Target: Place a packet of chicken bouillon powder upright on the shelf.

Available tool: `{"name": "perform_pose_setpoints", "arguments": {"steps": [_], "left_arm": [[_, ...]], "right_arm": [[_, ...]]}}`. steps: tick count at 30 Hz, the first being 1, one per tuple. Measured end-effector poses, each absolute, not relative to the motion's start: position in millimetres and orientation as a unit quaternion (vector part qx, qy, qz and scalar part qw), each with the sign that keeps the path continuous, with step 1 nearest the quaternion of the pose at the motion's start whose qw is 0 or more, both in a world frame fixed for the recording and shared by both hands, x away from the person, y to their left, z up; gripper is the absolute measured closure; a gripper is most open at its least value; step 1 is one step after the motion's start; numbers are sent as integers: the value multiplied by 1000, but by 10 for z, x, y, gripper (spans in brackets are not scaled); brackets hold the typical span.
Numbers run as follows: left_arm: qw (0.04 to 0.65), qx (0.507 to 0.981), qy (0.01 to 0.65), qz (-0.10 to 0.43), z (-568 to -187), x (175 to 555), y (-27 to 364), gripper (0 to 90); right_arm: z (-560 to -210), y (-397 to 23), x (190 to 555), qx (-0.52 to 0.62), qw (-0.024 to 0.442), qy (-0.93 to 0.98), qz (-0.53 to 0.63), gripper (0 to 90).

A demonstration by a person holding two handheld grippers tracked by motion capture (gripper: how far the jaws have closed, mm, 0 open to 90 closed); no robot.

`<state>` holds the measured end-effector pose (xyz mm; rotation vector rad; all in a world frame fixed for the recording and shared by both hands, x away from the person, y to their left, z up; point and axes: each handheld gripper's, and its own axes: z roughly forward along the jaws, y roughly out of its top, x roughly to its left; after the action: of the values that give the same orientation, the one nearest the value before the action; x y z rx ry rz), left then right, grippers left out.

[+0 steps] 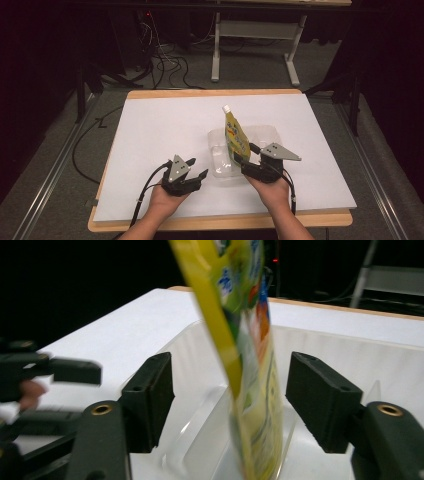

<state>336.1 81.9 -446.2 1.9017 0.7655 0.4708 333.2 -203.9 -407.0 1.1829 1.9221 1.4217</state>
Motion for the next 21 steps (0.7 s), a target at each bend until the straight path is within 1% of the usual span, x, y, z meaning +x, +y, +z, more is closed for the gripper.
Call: {"name": "perform_pose_setpoints", "arguments": {"steps": [1,6,7,10,11,16,18,19,21], "left_arm": [[496,780,333,188,-4476,3384,930,422],[491,764,371,193,-4476,3461,1153,412],[482,764,379,201,-4463,3480,1241,410],[475,757,395,212,-4404,3491,1453,390],[475,757,395,212,-4404,3491,1453,385],[446,752,421,240,-4369,3392,2011,373],[449,733,445,249,-4464,3307,2211,378],[444,729,460,245,-4513,3282,2282,389],[434,729,471,242,-4527,3293,2324,378]], "right_arm": [[-4058,-2077,3292,428,231,703,519,320],[-4041,-2323,3125,421,230,699,531,293],[-4057,-2525,3058,419,244,696,530,283],[-4100,-2834,3060,435,263,689,516,267],[-4100,-2834,3060,435,263,689,516,267],[-4149,-3526,3129,488,299,652,497,256],[-4141,-3597,3118,489,307,646,499,262],[-4139,-3649,3101,493,312,640,500,260],[-4186,-3711,3076,501,316,630,502,258]]}}
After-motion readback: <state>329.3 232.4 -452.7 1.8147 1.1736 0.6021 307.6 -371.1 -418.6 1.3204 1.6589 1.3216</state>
